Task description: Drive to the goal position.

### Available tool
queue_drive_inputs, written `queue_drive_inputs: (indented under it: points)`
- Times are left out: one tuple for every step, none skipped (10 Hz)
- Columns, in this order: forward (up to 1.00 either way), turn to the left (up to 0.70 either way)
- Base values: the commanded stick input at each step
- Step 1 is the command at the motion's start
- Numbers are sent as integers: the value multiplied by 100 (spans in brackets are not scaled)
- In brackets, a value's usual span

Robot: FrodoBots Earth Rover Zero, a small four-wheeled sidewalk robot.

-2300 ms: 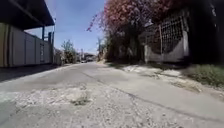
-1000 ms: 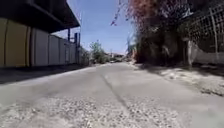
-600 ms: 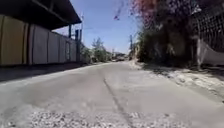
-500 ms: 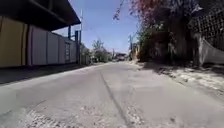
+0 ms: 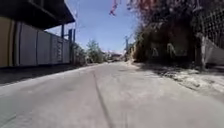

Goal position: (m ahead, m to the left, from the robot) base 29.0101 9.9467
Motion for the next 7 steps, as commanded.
queue_drive_inputs:
  points:
    - [100,2]
    - [100,2]
    - [100,2]
    - [100,2]
    - [100,2]
    - [100,1]
    - [100,-1]
